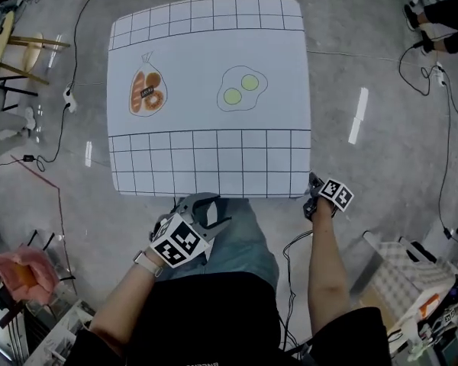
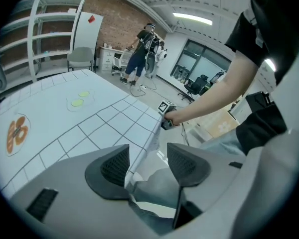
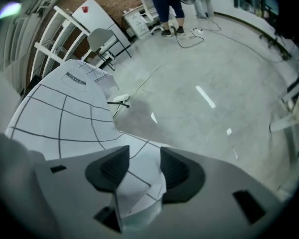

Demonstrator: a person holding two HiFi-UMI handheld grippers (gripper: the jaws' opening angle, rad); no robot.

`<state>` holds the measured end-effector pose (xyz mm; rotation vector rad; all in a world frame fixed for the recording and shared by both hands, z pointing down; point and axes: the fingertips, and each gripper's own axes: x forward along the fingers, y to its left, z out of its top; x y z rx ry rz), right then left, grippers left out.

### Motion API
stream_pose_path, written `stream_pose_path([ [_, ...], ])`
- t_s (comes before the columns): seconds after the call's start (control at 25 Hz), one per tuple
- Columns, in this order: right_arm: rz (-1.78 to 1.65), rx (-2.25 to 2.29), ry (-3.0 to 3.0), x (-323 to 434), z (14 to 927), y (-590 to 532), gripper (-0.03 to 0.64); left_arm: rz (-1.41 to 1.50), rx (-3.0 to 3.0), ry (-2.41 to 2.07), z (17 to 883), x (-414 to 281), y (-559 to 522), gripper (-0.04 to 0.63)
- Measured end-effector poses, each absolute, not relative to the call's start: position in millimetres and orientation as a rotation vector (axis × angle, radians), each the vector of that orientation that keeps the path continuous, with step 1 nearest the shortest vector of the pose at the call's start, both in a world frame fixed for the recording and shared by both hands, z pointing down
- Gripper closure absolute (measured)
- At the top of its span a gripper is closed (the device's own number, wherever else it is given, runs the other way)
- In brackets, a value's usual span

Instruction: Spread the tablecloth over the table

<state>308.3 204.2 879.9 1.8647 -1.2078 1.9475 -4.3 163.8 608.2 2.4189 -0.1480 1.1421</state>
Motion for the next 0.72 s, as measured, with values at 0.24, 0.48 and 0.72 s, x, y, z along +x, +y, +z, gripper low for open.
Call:
stream_pose_path([
  [0.24, 1.334, 1.828, -1.374, 337, 790, 148, 0.569, 1.028, 2.413, -0.367, 585, -31, 118, 0.351],
  [0.48, 0.959, 1.717, -1.602, 282, 695, 66, 0.606, 0.948, 2.431, -0.540, 559, -78, 67, 0.351],
  [0.72, 0.866, 1.605, -1.804, 187, 640, 4, 0.607, 0.815, 2.424, -0.763, 537, -139, 8, 0.388],
])
